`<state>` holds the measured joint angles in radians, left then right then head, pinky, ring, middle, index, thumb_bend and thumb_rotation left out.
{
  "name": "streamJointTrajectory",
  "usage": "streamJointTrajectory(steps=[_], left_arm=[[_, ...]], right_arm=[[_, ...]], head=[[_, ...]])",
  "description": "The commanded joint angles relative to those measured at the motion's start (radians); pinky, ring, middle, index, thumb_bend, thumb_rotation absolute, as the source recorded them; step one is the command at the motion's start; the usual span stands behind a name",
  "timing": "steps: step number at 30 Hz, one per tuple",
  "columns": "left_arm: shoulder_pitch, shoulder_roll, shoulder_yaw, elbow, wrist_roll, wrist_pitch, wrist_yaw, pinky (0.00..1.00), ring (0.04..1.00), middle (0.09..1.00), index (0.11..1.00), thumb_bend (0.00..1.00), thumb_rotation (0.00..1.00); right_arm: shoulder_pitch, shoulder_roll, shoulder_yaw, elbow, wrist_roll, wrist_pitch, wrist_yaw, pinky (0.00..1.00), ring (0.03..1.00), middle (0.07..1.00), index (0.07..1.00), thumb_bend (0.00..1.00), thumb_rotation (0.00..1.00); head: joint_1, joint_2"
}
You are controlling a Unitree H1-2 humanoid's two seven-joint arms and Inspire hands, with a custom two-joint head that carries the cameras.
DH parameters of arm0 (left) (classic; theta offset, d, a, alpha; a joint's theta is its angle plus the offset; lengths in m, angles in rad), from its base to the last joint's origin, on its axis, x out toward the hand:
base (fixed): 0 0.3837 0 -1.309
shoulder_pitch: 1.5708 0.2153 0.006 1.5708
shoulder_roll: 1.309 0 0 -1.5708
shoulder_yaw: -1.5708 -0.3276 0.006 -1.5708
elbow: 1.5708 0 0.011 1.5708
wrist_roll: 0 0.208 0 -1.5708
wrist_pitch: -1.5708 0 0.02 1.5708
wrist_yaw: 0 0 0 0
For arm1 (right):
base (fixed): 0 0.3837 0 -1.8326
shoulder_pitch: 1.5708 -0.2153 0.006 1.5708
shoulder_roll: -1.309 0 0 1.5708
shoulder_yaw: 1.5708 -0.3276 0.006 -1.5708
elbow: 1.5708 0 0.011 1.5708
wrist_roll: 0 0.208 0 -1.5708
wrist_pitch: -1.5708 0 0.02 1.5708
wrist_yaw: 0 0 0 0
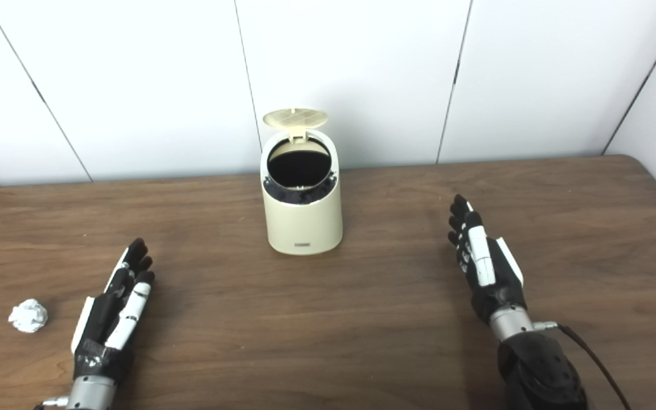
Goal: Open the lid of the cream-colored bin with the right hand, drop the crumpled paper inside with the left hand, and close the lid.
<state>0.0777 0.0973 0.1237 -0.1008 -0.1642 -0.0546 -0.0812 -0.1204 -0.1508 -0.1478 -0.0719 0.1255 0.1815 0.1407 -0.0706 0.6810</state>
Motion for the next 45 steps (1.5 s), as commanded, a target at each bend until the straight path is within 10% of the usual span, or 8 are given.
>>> streamJointTrajectory(steps=[1, 14, 45], left_arm=[[0.023, -0.003, 0.004, -0.019, -0.014, -0.002, 0.003, 1.00, 1.000, 1.000, 0.986, 0.30, 0.55], [0.031, -0.015, 0.012, -0.046, -0.021, 0.018, 0.008, 1.00, 0.995, 0.997, 0.986, 0.26, 0.78], [0.037, -0.088, -0.047, -0.070, 0.079, 0.012, 0.065, 0.96, 0.968, 0.968, 0.969, 0.30, 0.67]], right_arm=[[-0.013, 0.002, -0.001, -0.042, 0.012, -0.056, -0.006, 1.00, 1.000, 1.000, 0.990, 0.73, 1.00], [0.028, 0.020, 0.006, -0.041, 0.000, -0.086, -0.031, 1.00, 1.000, 1.000, 0.997, 0.67, 1.00], [0.051, -0.075, 0.002, 0.089, 0.030, -0.221, 0.001, 1.00, 1.000, 1.000, 1.000, 0.59, 1.00]], head=[[0.002, 0.005], [0.038, 0.036], [0.288, 0.068]])
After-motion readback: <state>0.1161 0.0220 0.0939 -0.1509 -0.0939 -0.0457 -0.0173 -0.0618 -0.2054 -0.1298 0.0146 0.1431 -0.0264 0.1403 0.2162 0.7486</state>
